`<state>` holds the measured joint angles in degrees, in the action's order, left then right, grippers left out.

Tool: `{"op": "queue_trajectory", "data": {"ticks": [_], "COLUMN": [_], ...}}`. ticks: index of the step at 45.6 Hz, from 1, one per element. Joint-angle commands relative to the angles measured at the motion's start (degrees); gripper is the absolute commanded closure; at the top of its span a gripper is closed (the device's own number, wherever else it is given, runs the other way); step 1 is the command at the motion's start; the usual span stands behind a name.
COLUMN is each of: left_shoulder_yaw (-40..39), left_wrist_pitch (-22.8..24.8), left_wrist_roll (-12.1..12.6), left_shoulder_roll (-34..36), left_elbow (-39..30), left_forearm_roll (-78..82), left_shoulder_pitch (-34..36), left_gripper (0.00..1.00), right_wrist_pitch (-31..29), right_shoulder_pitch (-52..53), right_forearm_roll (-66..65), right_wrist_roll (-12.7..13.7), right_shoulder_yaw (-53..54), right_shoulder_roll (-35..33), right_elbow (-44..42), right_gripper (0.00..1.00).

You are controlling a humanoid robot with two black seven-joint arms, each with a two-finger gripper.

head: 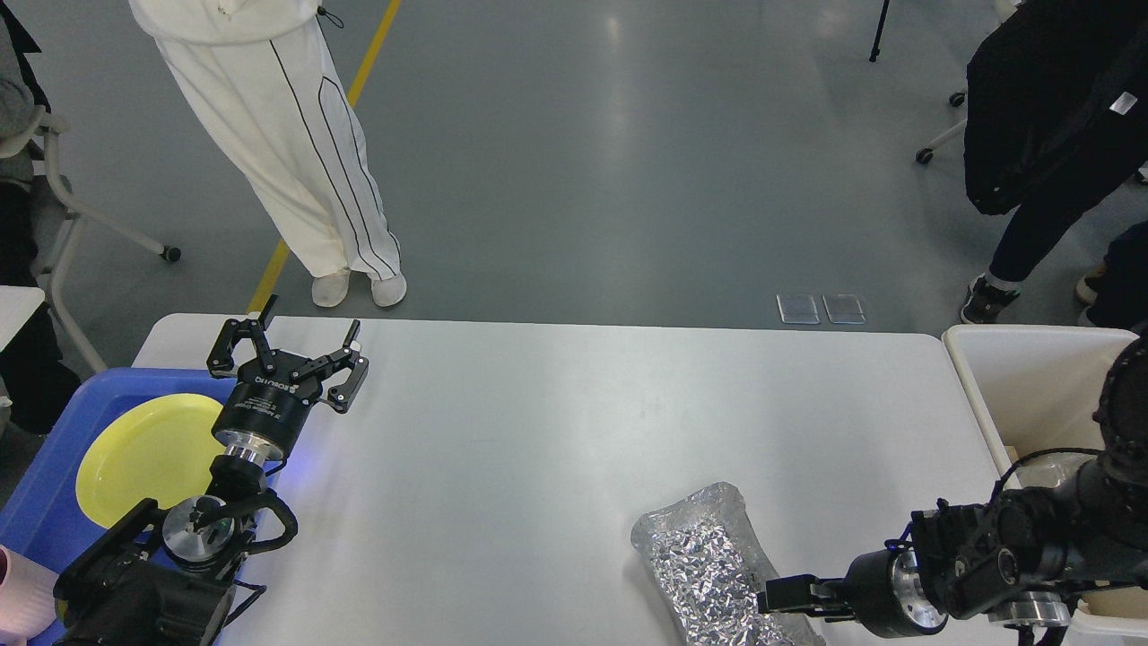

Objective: Tidy desktop
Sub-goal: 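Grasp the bagged foil item with the right gripper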

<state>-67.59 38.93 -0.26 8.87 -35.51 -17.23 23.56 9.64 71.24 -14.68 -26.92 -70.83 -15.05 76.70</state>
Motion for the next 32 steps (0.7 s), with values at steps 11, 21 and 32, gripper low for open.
{"op": "queue_trajectory", "data": {"ticks": [11,21,32], "left_shoulder_yaw": [0.0,0.0,0.0], "left_wrist_pitch": [0.0,0.0,0.0], "left_wrist_roll": [0.0,0.0,0.0], "left_shoulder_roll": [0.01,0.01,0.01], "left_elbow": [0.01,0.01,0.01], "left_forearm_roll": [0.0,0.0,0.0], "left_shoulder_pitch": [0.0,0.0,0.0], "left_gripper": [0.04,0.04,0.04], "right_wrist_pitch": [3.19,2.93,3.02], "right_shoulder_pitch": [-0.67,-0.76,-0.4], "right_forearm_roll": [-0.35,-0.09,-0.09], "right_wrist_roll": [-0.5,-0.41,-0.41], "right_shoulder_yaw": [-0.01,-0.01,-0.01], "right_shoulder_roll": [-0.42,-0.33,-0.86], "right_elbow": [-0.15,0.29,0.29], "right_gripper": [1.0,1.0,1.0]}}
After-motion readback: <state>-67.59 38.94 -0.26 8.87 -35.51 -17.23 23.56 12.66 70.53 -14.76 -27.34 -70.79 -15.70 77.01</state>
